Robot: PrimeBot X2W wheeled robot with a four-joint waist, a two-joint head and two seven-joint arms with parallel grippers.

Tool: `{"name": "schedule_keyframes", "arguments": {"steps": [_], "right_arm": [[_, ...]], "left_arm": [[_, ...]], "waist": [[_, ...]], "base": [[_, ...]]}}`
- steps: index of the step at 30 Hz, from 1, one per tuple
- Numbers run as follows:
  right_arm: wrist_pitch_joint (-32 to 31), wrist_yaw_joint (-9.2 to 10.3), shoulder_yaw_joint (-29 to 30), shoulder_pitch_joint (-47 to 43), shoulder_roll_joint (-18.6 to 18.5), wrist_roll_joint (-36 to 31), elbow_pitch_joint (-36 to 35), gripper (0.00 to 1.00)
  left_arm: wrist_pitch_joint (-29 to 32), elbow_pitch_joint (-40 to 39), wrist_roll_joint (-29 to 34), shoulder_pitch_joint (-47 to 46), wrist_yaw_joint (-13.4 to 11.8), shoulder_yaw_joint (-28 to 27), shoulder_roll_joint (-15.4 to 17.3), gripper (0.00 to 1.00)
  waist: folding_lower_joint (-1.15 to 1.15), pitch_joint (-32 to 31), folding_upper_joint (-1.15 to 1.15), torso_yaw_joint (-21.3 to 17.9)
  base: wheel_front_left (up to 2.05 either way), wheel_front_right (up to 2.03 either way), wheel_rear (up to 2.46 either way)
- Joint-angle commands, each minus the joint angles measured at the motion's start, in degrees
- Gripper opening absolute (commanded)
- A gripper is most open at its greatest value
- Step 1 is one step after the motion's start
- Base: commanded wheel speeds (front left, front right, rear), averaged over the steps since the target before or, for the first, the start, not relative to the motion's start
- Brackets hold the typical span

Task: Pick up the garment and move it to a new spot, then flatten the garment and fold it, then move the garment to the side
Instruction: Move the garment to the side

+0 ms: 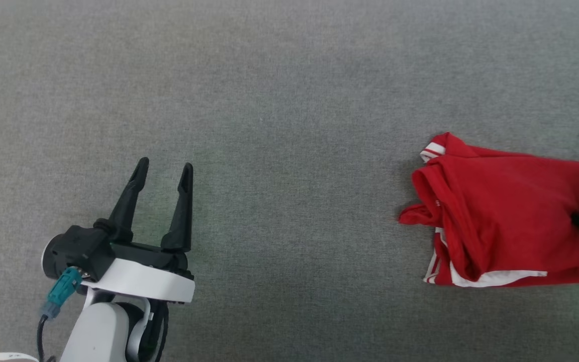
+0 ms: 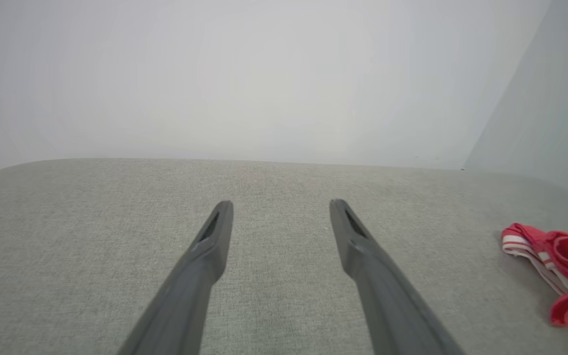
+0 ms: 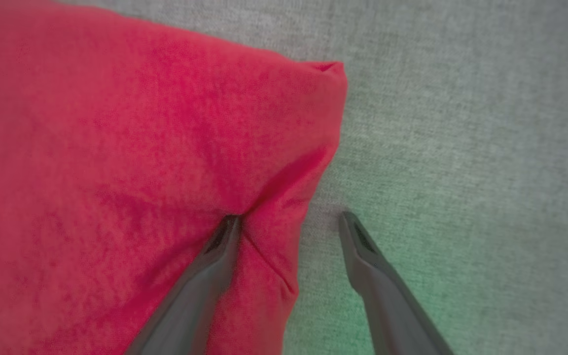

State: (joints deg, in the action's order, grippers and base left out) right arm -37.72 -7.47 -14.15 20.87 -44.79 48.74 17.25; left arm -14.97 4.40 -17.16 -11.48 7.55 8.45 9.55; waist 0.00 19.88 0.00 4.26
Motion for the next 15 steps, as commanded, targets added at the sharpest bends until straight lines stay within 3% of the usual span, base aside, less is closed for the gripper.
{"name": "schedule_keyframes", "arguments": {"steps": [1, 4, 5, 6, 7, 8, 15], "right_arm": [[-1.08, -0.04, -1.94, -0.7, 2.27, 0.61, 0.81, 1.0], [-1.76, -0.09, -4.04, -1.12, 3.88, 1.1, 1.81, 1.0], [-1.74, -0.1, -4.55, -1.2, 4.24, 1.44, 2.07, 0.49], [-1.41, -0.1, -4.96, -1.11, 4.54, 1.5, 2.25, 0.32], [-0.89, -0.1, -5.12, -0.9, 4.86, 1.66, 2.47, 0.07], [-0.45, -0.1, -5.04, -0.78, 5.08, 1.95, 2.81, 0.0], [4.78, 0.02, -1.54, 0.62, 4.93, 2.99, 3.54, 0.0]], "left_arm": [[-0.29, 0.22, -0.39, -0.7, -0.14, -0.04, 0.22, 1.0], [-0.29, 0.5, -0.48, -1.06, -0.14, -0.27, 0.23, 1.0], [-0.29, 0.58, -0.49, -1.03, -0.15, -0.38, 0.27, 1.0], [-0.29, 0.65, -0.48, -0.98, -0.14, -0.51, 0.34, 1.0], [-0.29, 0.71, -0.5, -0.89, -0.14, -0.64, 0.39, 1.0], [-0.29, 0.8, -0.47, -0.83, -0.15, -0.75, 0.4, 1.0], [-0.29, 0.43, 0.25, -1.06, -0.15, -1.14, 1.18, 1.0]], "waist": [[0.0, 0.87, 0.0, 0.62], [0.0, 1.5, 0.0, 0.72], [0.0, 1.67, 0.0, 0.66], [0.0, 1.81, 0.0, 0.54], [0.0, 1.88, 0.0, 0.35], [0.0, 1.91, 0.0, 0.11], [0.0, 2.27, 0.0, -4.1]], "base": [[0.0, 0.0, 0.0], [0.0, 0.0, 0.0], [0.0, 0.0, 0.0], [0.0, 0.0, 0.0], [0.0, 0.0, 0.0], [0.0, 0.0, 0.0], [0.0, 0.0, 0.0]]}}
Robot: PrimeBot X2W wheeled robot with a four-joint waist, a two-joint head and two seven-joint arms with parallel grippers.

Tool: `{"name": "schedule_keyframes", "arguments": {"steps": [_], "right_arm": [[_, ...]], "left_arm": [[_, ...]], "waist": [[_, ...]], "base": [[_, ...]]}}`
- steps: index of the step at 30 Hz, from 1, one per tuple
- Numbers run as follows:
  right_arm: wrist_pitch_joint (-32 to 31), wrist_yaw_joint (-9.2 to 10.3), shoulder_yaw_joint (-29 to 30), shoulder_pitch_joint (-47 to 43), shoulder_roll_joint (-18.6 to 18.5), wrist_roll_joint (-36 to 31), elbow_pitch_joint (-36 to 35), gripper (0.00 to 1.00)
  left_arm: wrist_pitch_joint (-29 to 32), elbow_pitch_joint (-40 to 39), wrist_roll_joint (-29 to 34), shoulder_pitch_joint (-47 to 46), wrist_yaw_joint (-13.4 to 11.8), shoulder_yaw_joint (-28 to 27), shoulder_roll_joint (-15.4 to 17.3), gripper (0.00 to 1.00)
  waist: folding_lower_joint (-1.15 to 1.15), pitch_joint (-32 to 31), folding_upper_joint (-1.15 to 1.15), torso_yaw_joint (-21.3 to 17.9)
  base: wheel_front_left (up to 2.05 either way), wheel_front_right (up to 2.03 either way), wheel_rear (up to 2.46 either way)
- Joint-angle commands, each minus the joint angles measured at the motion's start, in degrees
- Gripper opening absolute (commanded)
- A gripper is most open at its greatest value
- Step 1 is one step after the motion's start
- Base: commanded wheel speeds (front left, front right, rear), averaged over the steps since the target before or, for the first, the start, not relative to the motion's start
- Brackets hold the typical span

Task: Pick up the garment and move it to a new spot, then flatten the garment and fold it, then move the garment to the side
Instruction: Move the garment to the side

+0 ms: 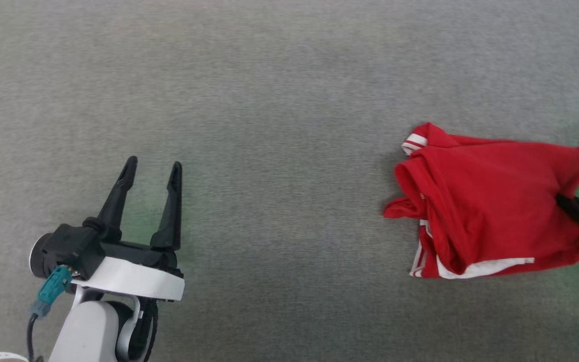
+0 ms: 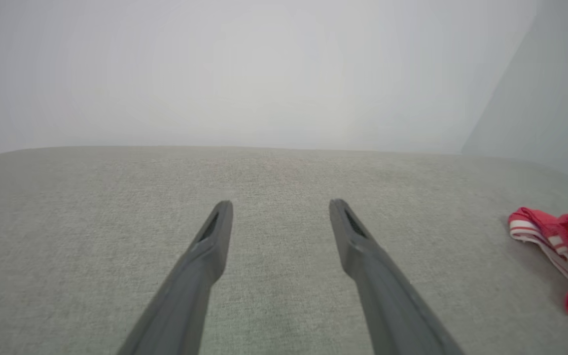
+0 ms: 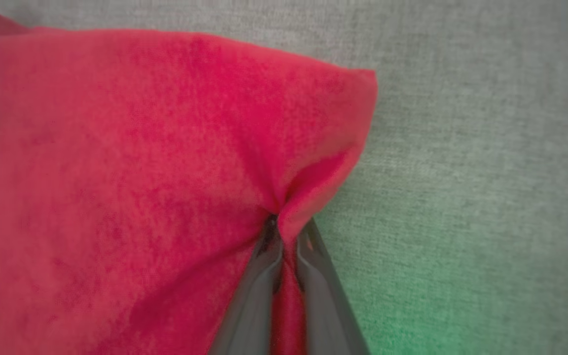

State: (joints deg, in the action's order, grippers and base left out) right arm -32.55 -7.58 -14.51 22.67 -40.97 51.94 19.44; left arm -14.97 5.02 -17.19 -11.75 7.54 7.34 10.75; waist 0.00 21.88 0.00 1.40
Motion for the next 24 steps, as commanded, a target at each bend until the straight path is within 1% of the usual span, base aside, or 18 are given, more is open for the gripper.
{"name": "schedule_keyframes", "arguments": {"steps": [1, 7, 13, 18, 22, 24], "right_arm": [[0.4, 0.22, -0.46, -1.11, 0.74, -0.3, 1.36, 0.0], [4.92, 0.22, 5.16, -1.42, -1.98, 0.46, 1.71, 0.0], [9.84, 0.13, 12.49, -1.03, -5.38, -0.51, 6.19, 0.0], [14.71, 0.1, 17.71, 2.35, -6.47, -2.91, 12.25, 0.0], [19.51, 0.1, 20.39, 6.86, -6.95, -6.28, 17.52, 0.0], [22.19, 0.1, 21.28, 9.43, -7.87, -8.39, 20.65, 0.0]], "left_arm": [[-0.29, -0.38, 0.44, -1.04, -0.14, 0.21, 0.28, 1.0], [-0.29, -1.11, 1.44, -4.05, -0.13, 2.7, 2.67, 1.0], [-0.28, -1.91, 1.67, -11.28, -0.14, 6.58, 5.56, 1.0], [-0.28, -2.36, 1.77, -18.45, -0.14, 9.59, 7.55, 1.0], [-0.29, -2.45, 1.25, -23.91, -0.14, 11.26, 8.31, 1.0], [-0.28, -2.44, 0.98, -26.1, -0.14, 11.77, 8.36, 1.0]], "waist": [[0.0, 0.54, 0.0, -2.12], [0.0, 3.29, 0.0, -7.66], [0.0, 7.85, 0.0, -11.35], [0.0, 11.66, 0.0, -12.77], [0.0, 13.8, 0.0, -12.55], [0.0, 14.8, 0.0, -12.17]], "base": [[0.0, 0.0, 0.0], [0.0, 0.0, 0.0], [0.0, 0.0, 0.0], [0.0, 0.0, 0.0], [0.0, 0.0, 0.0], [0.0, 0.0, 0.0]]}}
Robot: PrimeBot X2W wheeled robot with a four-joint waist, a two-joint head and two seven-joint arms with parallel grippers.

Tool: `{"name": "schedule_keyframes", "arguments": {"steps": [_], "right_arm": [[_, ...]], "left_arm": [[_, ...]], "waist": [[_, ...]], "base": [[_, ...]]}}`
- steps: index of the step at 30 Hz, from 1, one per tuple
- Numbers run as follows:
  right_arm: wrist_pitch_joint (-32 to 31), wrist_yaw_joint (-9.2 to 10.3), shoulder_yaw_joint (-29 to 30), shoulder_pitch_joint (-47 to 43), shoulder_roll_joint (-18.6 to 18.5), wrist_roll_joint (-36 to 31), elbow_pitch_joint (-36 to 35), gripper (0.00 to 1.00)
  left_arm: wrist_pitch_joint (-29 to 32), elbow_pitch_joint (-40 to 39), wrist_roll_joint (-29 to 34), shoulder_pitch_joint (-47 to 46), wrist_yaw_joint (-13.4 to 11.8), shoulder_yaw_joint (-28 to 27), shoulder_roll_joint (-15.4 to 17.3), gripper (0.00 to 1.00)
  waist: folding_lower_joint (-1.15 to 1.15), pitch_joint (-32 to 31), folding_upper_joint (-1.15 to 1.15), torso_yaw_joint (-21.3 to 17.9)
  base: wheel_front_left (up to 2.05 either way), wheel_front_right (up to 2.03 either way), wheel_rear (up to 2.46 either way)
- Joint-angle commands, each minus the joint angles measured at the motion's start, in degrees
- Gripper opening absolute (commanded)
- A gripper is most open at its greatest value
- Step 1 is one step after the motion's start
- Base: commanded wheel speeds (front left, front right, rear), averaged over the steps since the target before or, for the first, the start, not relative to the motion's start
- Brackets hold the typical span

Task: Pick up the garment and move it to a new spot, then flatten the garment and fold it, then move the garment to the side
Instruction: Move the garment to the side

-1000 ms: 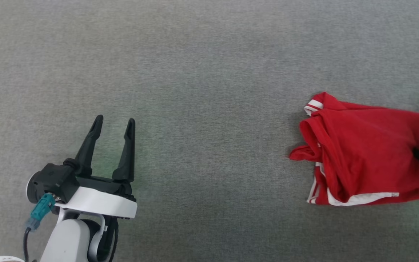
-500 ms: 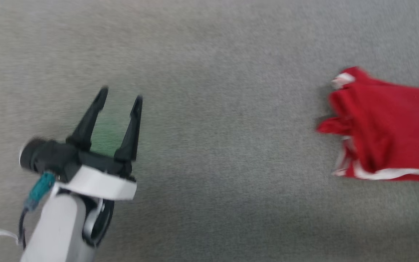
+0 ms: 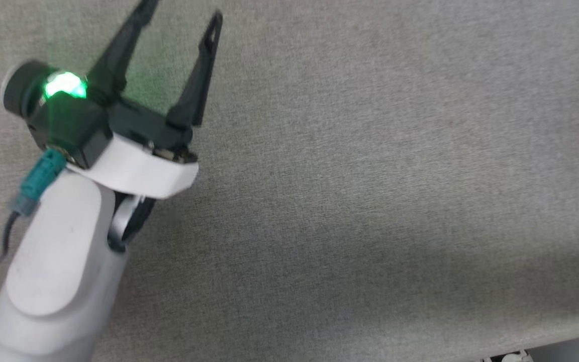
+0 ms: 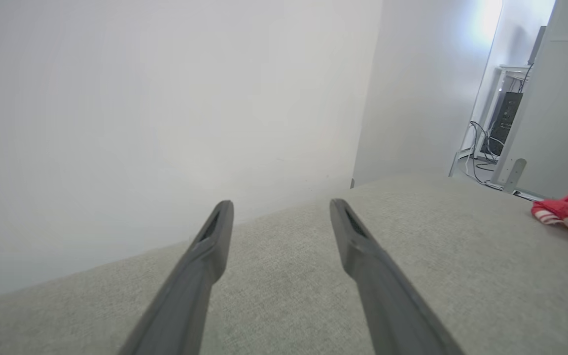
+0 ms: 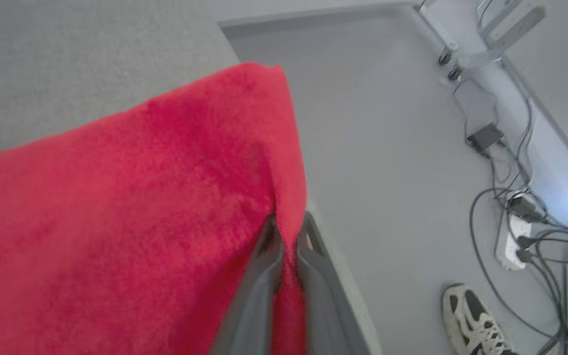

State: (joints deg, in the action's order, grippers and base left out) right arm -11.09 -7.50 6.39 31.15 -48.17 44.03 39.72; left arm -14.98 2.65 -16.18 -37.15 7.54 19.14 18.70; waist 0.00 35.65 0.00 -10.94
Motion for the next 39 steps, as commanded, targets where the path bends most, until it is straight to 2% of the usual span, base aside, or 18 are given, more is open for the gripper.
{"name": "schedule_keyframes", "arguments": {"steps": [1, 6, 13, 19, 22, 29, 39], "right_arm": [[2.03, 0.03, 0.66, 2.4, -0.73, -1.72, 1.98, 0.0], [5.67, 0.02, 1.08, 8.46, -0.57, -6.46, 8.18, 0.0], [8.53, 0.02, -0.33, 17.47, 2.22, -13.17, 17.73, 0.0], [10.51, 0.02, -0.69, 20.33, 3.32, -14.67, 23.21, 0.0], [11.75, 0.02, -1.39, 20.81, 3.54, -15.13, 24.8, 1.0], [13.19, 0.02, -4.9, 19.84, 4.21, -13.91, 23.79, 1.0], [17.14, 0.02, -15.43, 13.57, 10.64, -7.85, 12.16, 1.0]], "left_arm": [[-0.27, -0.12, -0.22, -1.68, -0.14, 0.03, 0.35, 1.0], [-0.28, -0.33, -0.37, -4.79, -0.14, 0.54, 0.55, 1.0], [-0.28, -0.2, -0.05, -6.95, -0.13, 0.91, 1.02, 1.0], [-0.28, 0.24, 0.03, -6.13, -0.14, 0.73, 1.07, 1.0], [-0.28, 0.69, 0.04, -5.3, -0.14, 0.44, 0.83, 1.0], [-0.27, 3.02, -0.57, -1.51, -0.14, -1.7, -0.43, 1.0], [-0.28, 7.74, -0.97, 8.54, -0.13, -7.49, -4.14, 1.0]], "waist": [[0.0, 1.46, 0.0, 0.37], [0.0, 3.15, 0.0, 1.28], [0.0, 3.99, 0.0, 1.86], [0.0, 3.23, 0.0, 1.79], [0.0, 2.36, 0.0, 1.67], [0.0, -2.46, 0.0, 1.57], [0.0, -11.87, 0.0, 3.06]], "base": [[0.0, 0.0, 0.0], [0.0, 0.0, 0.0], [0.0, 0.0, 0.0], [0.0, 0.0, 0.0], [0.0, 0.0, 0.0], [0.0, 0.0, 0.0], [0.0, 0.0, 0.0]]}}
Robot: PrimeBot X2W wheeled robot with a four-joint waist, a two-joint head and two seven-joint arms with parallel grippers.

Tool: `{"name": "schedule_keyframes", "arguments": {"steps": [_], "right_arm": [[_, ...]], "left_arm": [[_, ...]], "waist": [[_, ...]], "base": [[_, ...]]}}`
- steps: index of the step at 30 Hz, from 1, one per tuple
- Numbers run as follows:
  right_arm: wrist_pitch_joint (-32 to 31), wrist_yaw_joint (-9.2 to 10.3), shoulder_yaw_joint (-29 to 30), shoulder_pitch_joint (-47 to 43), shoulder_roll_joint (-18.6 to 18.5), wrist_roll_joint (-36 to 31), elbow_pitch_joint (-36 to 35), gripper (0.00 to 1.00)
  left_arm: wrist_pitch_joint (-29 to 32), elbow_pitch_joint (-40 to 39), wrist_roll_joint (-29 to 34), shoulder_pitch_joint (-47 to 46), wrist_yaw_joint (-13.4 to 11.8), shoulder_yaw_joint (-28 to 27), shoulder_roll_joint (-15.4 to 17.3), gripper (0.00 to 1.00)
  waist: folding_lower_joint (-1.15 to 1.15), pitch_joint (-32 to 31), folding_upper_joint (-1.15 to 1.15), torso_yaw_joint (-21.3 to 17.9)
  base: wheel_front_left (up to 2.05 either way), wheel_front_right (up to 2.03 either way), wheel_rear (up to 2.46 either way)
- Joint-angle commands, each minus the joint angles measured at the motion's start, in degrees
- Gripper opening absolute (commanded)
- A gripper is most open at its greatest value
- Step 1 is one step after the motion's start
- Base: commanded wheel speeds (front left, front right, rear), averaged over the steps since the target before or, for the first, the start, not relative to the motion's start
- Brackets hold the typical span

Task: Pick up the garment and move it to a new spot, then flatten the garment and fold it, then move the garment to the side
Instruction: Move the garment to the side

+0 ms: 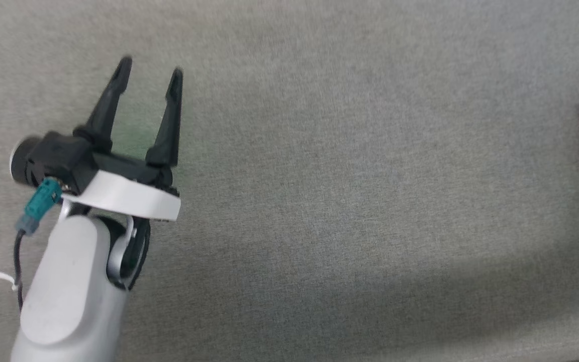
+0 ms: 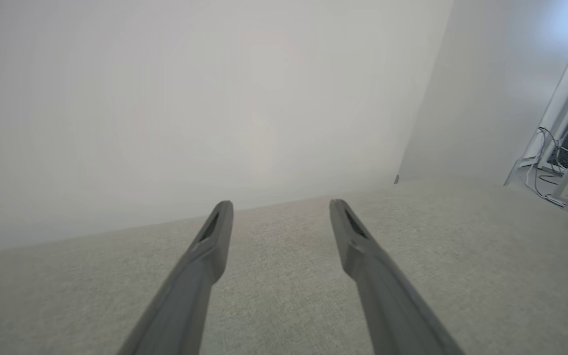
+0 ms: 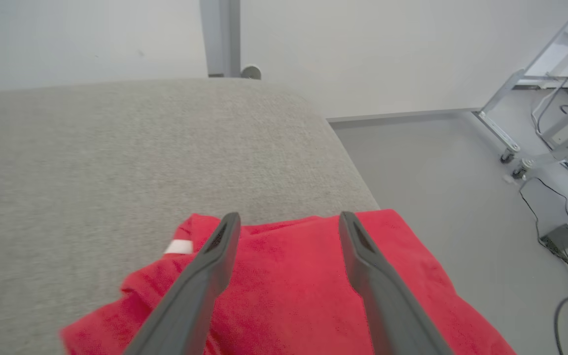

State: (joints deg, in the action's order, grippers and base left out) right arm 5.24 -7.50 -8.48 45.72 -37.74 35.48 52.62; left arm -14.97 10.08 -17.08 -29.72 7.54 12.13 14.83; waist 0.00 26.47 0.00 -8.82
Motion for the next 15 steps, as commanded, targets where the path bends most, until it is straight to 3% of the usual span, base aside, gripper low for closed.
{"name": "schedule_keyframes", "arguments": {"steps": [1, 8, 15], "right_arm": [[1.58, 0.02, -1.59, -1.69, 0.89, 1.14, -1.88, 1.0], [7.69, 0.02, -6.51, -6.09, 5.05, 1.41, -7.62, 1.0], [9.76, 0.02, -8.79, -11.72, 9.26, -0.42, -12.36, 1.0]], "left_arm": [[-0.29, 0.69, -0.18, 2.03, -0.14, -0.85, -0.76, 1.0], [-0.29, 3.57, -0.93, 8.33, -0.14, -3.26, -4.03, 1.0], [-0.29, 4.98, -1.08, 14.56, -0.13, -6.2, -5.81, 1.0]], "waist": [[0.0, -3.51, 0.0, 1.36], [0.0, -9.4, 0.0, 5.58], [0.0, -14.32, 0.0, 8.69]], "base": [[0.0, 0.0, 0.0], [0.0, 0.0, 0.0], [0.0, 0.0, 0.0]]}}
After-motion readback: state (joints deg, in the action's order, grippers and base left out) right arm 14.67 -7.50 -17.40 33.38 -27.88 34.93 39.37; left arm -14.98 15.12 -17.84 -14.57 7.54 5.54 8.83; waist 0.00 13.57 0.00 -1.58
